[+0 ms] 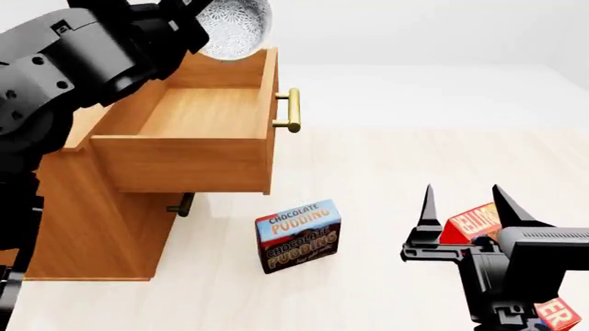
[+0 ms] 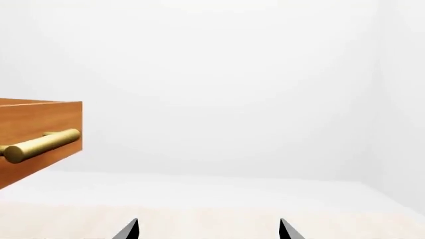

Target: Put the bowl in the top drawer of the cabinet.

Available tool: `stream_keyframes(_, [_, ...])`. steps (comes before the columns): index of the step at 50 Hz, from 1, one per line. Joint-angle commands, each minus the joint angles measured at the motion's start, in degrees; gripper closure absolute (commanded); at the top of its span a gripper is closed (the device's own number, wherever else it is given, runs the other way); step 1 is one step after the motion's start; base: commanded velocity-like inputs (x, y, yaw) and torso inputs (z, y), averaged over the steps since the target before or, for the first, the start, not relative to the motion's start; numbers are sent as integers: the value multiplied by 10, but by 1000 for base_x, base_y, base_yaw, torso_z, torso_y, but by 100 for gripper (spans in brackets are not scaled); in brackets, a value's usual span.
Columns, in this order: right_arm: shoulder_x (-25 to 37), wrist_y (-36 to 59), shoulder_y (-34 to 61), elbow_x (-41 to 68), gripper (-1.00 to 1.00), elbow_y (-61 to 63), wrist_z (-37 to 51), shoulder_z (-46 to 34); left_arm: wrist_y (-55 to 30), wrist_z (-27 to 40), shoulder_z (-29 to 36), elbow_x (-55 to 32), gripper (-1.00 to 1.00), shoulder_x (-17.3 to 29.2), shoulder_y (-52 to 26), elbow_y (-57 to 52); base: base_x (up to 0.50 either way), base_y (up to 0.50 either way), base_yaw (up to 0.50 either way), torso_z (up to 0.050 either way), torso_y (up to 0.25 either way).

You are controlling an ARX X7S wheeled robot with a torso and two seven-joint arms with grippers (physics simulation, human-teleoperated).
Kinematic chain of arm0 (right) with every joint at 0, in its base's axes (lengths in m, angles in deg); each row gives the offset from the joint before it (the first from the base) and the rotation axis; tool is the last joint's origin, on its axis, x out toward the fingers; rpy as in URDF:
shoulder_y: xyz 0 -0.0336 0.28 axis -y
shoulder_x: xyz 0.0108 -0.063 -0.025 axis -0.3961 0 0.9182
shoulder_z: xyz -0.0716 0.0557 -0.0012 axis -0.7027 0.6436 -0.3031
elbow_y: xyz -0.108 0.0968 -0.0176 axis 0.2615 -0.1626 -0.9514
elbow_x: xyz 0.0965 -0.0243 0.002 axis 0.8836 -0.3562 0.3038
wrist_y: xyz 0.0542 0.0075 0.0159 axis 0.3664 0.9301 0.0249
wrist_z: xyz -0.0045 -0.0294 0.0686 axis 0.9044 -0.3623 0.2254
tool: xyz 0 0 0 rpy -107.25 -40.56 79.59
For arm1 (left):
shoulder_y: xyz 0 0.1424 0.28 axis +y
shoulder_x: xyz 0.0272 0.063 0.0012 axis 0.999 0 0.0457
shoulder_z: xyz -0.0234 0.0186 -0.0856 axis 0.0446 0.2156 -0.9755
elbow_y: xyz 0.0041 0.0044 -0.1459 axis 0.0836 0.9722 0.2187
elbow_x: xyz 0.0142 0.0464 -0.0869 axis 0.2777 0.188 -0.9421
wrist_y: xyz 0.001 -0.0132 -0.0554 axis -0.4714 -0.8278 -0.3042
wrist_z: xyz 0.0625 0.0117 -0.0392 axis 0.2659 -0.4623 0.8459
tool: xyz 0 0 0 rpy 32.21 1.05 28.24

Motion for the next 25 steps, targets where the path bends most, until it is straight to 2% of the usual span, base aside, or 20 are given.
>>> stream_keyframes(1, [2,-15,-7,3,-100,-13,-4,6,24,-67,37,55,100,-81,-61,241,0,0,0,0,0])
stream_keyframes(11, [6,-11,2,6,-100,-32,-9,1,40,-132,39,59,100,-147,-109,443,0,0,0,0,1])
stream_keyframes(25, [11,-14,-4,11,-100,-38,-9,7,80,-140,34,61,100,-167,-111,527,0,0,0,0,0])
